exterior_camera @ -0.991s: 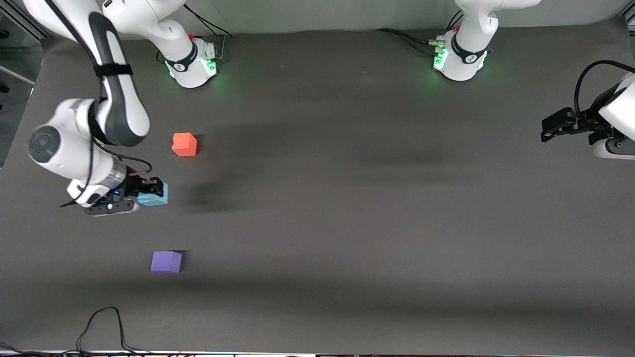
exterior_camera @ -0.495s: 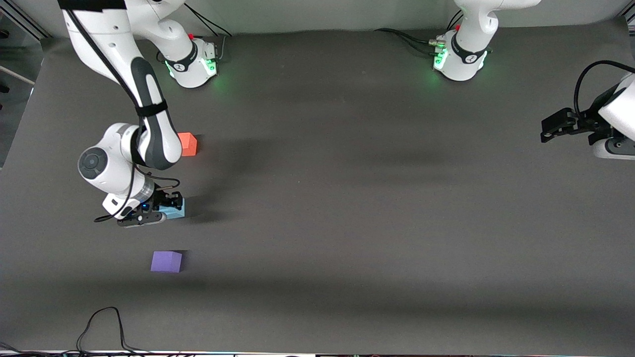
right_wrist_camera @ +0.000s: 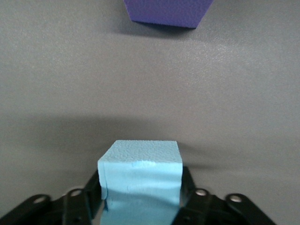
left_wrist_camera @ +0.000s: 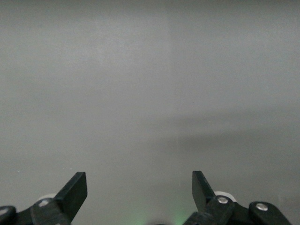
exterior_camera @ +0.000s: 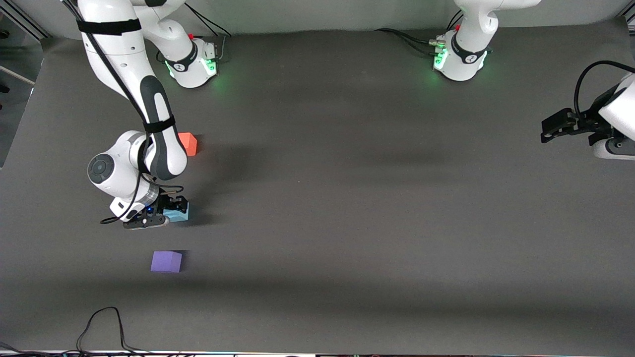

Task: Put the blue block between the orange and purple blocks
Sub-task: 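Open the right gripper and lift it away from the blue cube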

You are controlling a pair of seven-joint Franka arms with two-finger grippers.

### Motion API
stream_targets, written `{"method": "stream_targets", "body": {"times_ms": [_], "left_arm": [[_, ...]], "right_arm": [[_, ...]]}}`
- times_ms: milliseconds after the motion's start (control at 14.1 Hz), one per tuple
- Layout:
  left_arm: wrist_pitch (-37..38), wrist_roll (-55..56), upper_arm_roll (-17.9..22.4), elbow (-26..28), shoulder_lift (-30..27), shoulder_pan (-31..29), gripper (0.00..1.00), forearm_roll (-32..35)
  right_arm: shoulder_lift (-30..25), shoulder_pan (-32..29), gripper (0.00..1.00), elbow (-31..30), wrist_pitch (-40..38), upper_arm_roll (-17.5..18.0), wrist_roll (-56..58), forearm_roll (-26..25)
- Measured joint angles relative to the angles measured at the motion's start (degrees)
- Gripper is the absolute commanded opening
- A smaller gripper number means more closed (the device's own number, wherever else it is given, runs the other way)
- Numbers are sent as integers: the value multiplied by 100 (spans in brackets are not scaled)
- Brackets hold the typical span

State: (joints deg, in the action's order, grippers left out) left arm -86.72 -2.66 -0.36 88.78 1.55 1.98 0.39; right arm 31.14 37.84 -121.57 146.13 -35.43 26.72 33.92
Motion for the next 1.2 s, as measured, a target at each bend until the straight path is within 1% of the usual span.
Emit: {"method": "stream_targets", "body": {"times_ms": [71, 212, 354, 425, 495, 637, 778, 849, 991, 1203], "left_arm": [[0, 0, 0, 0, 0, 0, 100, 0], [0, 0, -1, 0, 0, 0, 100, 0], [-4, 0, -3, 0, 0, 2, 100, 0], [-5, 0, -4, 0, 0, 3, 100, 0], [-5, 0, -4, -1, 0, 4, 100, 0], [-6, 0, -7, -1, 0, 8, 100, 0], [-6, 0, -10, -1, 0, 11, 100, 0], [-6, 0, -11, -1, 0, 12, 100, 0], [-7, 0, -12, -1, 0, 12, 100, 0], [-8, 0, -13, -1, 1, 13, 100, 0]], "right_arm": [[-6, 1, 100, 28, -31, 0, 0, 20], [-93, 13, 100, 137, -341, -11, 0, 48], [-368, 36, 100, 233, -584, -48, 0, 18], [-578, 50, 100, 263, -687, -94, 0, -112], [-813, 53, 100, 300, -876, -158, -14, -354], [-1316, 47, 100, 480, -1494, -291, -199, -988], [-1788, 45, 100, 896, -2348, -329, -642, -1708], [-1988, 52, 100, 1176, -2818, -324, -871, -1955], [-2317, 121, 100, 1695, -3608, -306, -1153, -2185], [-2605, 335, 100, 2162, -4250, -287, -1475, -2489]]}}
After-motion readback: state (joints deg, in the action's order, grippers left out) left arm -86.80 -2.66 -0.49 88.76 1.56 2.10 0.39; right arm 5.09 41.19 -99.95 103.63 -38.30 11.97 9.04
